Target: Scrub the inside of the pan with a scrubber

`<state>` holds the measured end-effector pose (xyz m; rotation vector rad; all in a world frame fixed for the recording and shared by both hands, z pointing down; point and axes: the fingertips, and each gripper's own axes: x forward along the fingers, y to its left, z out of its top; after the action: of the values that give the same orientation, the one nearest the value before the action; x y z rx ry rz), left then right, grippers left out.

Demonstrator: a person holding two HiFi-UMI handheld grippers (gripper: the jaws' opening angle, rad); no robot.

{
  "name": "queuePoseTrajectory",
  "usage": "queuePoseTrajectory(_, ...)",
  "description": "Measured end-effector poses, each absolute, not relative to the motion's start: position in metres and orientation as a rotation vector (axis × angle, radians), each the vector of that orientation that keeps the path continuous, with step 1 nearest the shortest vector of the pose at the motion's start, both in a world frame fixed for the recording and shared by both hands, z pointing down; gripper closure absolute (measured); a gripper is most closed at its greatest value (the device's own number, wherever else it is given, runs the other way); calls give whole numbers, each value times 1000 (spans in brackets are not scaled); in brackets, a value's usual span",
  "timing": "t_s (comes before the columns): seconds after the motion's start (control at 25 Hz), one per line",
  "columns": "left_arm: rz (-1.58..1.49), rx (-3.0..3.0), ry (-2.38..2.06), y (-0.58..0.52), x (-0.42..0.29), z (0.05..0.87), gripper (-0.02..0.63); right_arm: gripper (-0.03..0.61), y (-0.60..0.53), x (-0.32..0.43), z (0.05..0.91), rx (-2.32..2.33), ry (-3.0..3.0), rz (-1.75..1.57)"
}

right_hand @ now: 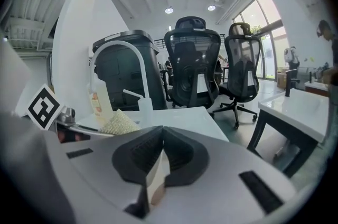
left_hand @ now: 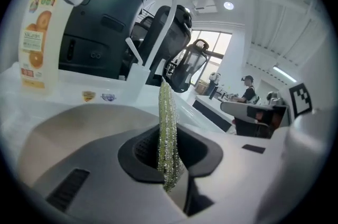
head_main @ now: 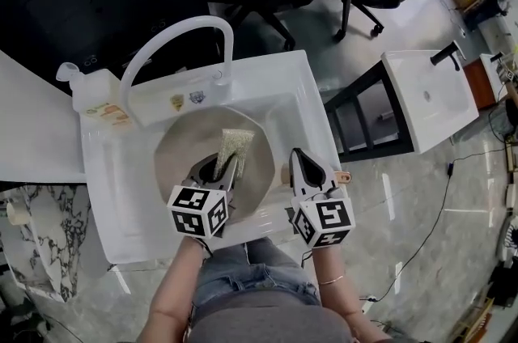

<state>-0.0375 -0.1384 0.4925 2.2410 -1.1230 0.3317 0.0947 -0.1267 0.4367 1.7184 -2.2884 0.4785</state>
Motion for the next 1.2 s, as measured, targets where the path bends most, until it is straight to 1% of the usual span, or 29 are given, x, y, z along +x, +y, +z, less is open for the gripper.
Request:
queuePoseTrajectory(0.28, 382, 2259, -953, -132, -7, 515, 546, 568, -133, 107, 448, 1745, -2251, 519)
queuePoseTrajectory(0.56, 491, 2277, -841, -134, 10, 546, 546, 568, -141, 115, 456, 1770, -2224, 538)
queuePoseTrajectory(1.0, 568, 2188, -907, -157, 11, 582, 545, 568, -158, 118, 462, 1791, -2205, 581)
queuePoseTrajectory(1.2, 663, 2156, -1014, -174, 3, 598, 545, 568, -165, 119, 465, 1790, -2202, 591)
